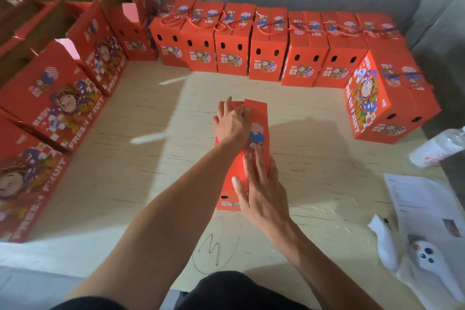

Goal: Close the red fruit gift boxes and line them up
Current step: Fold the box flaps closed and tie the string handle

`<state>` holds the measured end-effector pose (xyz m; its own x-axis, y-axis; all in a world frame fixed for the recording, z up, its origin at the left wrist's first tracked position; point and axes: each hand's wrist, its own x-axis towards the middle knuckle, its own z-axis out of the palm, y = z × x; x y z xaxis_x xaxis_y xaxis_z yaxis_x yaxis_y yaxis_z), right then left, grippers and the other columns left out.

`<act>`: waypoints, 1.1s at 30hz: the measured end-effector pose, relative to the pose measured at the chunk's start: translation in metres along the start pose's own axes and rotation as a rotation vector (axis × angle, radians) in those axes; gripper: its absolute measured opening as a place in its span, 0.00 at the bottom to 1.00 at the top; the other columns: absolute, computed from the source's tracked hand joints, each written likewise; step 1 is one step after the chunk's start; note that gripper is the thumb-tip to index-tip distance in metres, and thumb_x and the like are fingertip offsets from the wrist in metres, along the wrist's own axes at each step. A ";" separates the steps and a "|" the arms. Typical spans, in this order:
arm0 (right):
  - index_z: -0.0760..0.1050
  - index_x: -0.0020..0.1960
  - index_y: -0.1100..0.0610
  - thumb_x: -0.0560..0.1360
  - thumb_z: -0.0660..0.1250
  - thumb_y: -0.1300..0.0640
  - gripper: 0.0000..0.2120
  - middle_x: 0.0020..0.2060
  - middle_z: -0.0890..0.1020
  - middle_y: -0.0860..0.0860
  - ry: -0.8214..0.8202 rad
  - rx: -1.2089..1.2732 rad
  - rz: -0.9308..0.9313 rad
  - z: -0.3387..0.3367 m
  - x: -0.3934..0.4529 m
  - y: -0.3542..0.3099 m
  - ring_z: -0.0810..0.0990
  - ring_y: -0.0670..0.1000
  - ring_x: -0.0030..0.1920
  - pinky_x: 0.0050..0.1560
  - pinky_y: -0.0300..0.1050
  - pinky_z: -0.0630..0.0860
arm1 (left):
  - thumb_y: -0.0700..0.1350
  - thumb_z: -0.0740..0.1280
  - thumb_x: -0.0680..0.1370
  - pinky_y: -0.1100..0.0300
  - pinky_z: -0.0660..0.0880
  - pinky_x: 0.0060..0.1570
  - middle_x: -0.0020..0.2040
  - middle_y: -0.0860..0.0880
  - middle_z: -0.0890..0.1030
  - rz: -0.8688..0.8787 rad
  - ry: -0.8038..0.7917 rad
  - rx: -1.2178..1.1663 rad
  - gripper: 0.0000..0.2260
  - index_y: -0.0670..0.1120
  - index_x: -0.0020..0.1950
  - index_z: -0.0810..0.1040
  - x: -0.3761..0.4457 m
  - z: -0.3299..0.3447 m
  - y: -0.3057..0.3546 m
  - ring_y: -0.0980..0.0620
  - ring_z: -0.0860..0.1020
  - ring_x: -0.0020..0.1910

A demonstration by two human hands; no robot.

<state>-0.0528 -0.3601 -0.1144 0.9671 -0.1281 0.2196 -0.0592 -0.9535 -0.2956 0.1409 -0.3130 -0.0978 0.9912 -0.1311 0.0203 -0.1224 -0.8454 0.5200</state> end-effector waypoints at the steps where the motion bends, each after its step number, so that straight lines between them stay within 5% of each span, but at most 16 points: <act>1: 0.61 0.82 0.55 0.85 0.50 0.43 0.29 0.82 0.58 0.56 -0.012 0.016 -0.007 -0.001 -0.001 0.002 0.69 0.68 0.74 0.54 0.58 0.84 | 0.57 0.51 0.86 0.41 0.56 0.75 0.83 0.47 0.55 0.004 -0.007 0.034 0.21 0.53 0.74 0.74 -0.001 0.001 0.001 0.44 0.50 0.82; 4: 0.60 0.82 0.53 0.85 0.53 0.47 0.27 0.83 0.53 0.53 -0.058 0.114 -0.015 -0.003 -0.002 0.009 0.61 0.63 0.80 0.59 0.57 0.82 | 0.60 0.45 0.86 0.41 0.54 0.77 0.84 0.42 0.44 -0.050 -0.066 0.160 0.26 0.56 0.84 0.49 0.000 0.006 0.006 0.38 0.46 0.82; 6: 0.59 0.83 0.51 0.84 0.58 0.47 0.28 0.84 0.51 0.50 -0.035 0.254 0.011 -0.004 -0.004 0.012 0.57 0.55 0.82 0.62 0.53 0.80 | 0.60 0.45 0.86 0.42 0.55 0.77 0.84 0.38 0.43 -0.161 -0.070 0.163 0.30 0.49 0.84 0.43 0.002 0.008 0.010 0.33 0.50 0.81; 10: 0.47 0.84 0.47 0.82 0.65 0.46 0.38 0.84 0.48 0.47 -0.053 0.541 0.231 -0.007 -0.004 0.009 0.53 0.44 0.81 0.71 0.51 0.72 | 0.59 0.45 0.86 0.42 0.61 0.70 0.82 0.36 0.50 -0.144 -0.061 0.254 0.25 0.55 0.83 0.53 0.004 0.010 0.010 0.33 0.62 0.75; 14: 0.47 0.84 0.49 0.79 0.70 0.52 0.42 0.81 0.61 0.48 -0.059 0.749 0.362 -0.011 -0.002 0.003 0.67 0.47 0.76 0.73 0.53 0.70 | 0.59 0.48 0.86 0.41 0.63 0.68 0.83 0.39 0.52 -0.123 -0.074 0.224 0.20 0.65 0.79 0.59 0.006 0.007 0.007 0.34 0.63 0.74; 19: 0.50 0.83 0.44 0.79 0.71 0.50 0.40 0.76 0.69 0.45 -0.106 0.841 0.410 -0.016 -0.004 0.007 0.73 0.46 0.71 0.70 0.50 0.73 | 0.65 0.60 0.81 0.43 0.71 0.67 0.78 0.44 0.65 -0.196 -0.059 -0.060 0.35 0.49 0.82 0.55 0.008 -0.006 -0.010 0.38 0.71 0.71; 24: 0.49 0.84 0.50 0.80 0.69 0.49 0.41 0.75 0.72 0.51 -0.095 0.773 0.417 -0.013 -0.003 0.005 0.77 0.51 0.69 0.68 0.52 0.75 | 0.69 0.67 0.75 0.52 0.76 0.50 0.58 0.43 0.82 -0.351 -0.102 -0.250 0.32 0.44 0.63 0.72 0.004 -0.006 -0.028 0.40 0.81 0.57; 29: 0.51 0.83 0.54 0.80 0.69 0.49 0.40 0.76 0.70 0.52 -0.068 0.656 0.377 -0.015 0.001 0.002 0.74 0.52 0.71 0.69 0.53 0.73 | 0.71 0.62 0.77 0.43 0.70 0.65 0.66 0.43 0.78 -0.320 -0.060 -0.040 0.34 0.44 0.68 0.68 0.002 -0.001 -0.021 0.39 0.77 0.65; 33: 0.49 0.84 0.52 0.82 0.66 0.48 0.38 0.77 0.69 0.51 -0.083 0.710 0.403 -0.013 0.002 0.000 0.74 0.52 0.71 0.69 0.54 0.73 | 0.71 0.64 0.76 0.45 0.74 0.63 0.68 0.43 0.77 -0.306 -0.118 -0.163 0.35 0.44 0.69 0.66 0.003 -0.008 -0.027 0.38 0.78 0.65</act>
<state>-0.0543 -0.3638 -0.1015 0.9218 -0.3770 -0.0903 -0.2625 -0.4354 -0.8611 0.1478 -0.2869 -0.1051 0.9668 0.0478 -0.2512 0.1979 -0.7621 0.6165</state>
